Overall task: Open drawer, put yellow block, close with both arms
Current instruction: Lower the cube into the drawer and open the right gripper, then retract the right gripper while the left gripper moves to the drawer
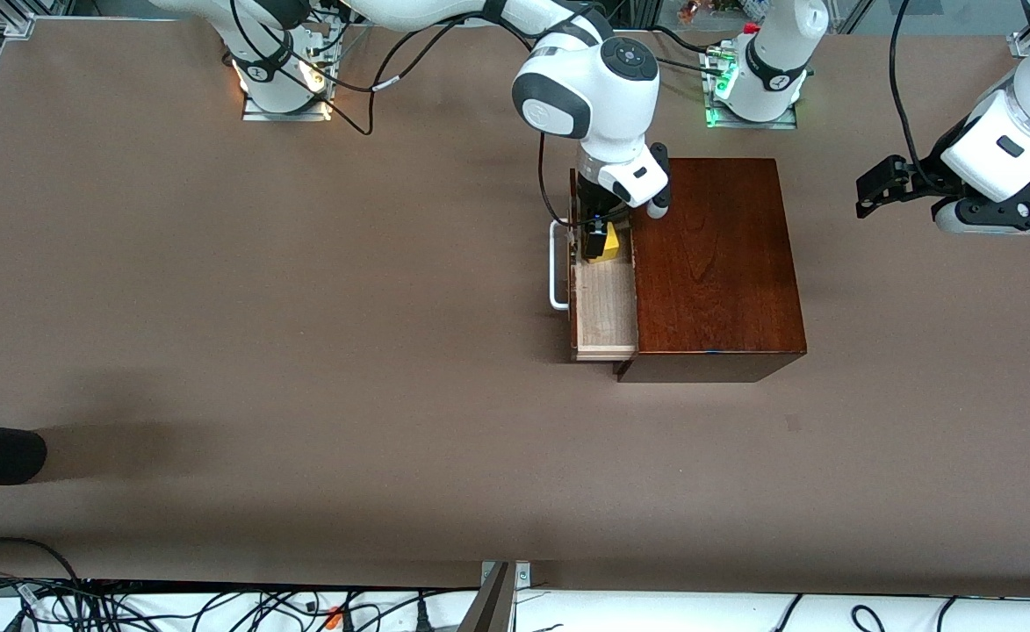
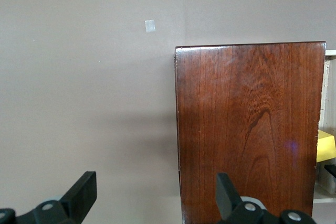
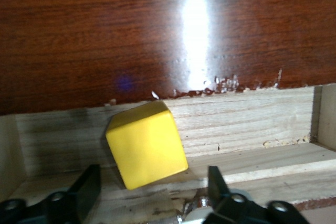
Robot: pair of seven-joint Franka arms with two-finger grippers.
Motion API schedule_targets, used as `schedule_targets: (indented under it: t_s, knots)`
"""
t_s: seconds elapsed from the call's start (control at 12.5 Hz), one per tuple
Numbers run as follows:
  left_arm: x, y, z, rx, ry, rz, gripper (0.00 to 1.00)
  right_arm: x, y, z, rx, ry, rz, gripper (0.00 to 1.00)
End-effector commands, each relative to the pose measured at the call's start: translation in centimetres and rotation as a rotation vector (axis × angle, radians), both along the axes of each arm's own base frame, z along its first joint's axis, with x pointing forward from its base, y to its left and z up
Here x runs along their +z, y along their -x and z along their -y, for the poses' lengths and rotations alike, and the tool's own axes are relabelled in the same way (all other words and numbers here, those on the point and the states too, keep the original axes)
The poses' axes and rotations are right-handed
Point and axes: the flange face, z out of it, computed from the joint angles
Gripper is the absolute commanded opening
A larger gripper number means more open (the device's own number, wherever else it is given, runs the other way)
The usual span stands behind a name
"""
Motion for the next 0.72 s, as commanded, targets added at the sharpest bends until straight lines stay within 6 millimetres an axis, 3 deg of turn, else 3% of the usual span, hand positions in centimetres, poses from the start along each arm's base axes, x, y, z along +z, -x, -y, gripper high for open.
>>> schedule_targets:
  t_s: [0.0, 0.24, 0.32, 0.48, 0.64]
  knots:
    - [0.6, -0.3, 0.2, 0.001, 0.015, -0.007, 1.0, 1.5, 0.6, 0.1, -0.001, 0.035, -0.007, 1.0]
    - [0.2, -0.6, 0.3, -0.002, 0.019, -0.014, 1.0, 9.5, 0.4, 2.1, -0.081, -0.001, -0.025, 1.0]
    - [0.4, -0.7, 0.3, -0.005, 0.019, -0.018, 1.0, 11.8, -0.5, 3.6, -0.133, -0.019, -0.042, 1.0]
    - [0.5, -0.4, 0.7, -0.017, 0.014, -0.08, 1.0, 15.2, -4.7, 7.9, -0.22, -0.049, -0.033, 1.0]
    - [0.0, 0.8, 1.9, -0.066, 0.013, -0.168, 1.0, 20.6, -6.8, 11.9, -0.282, -0.081, 0.009, 1.0]
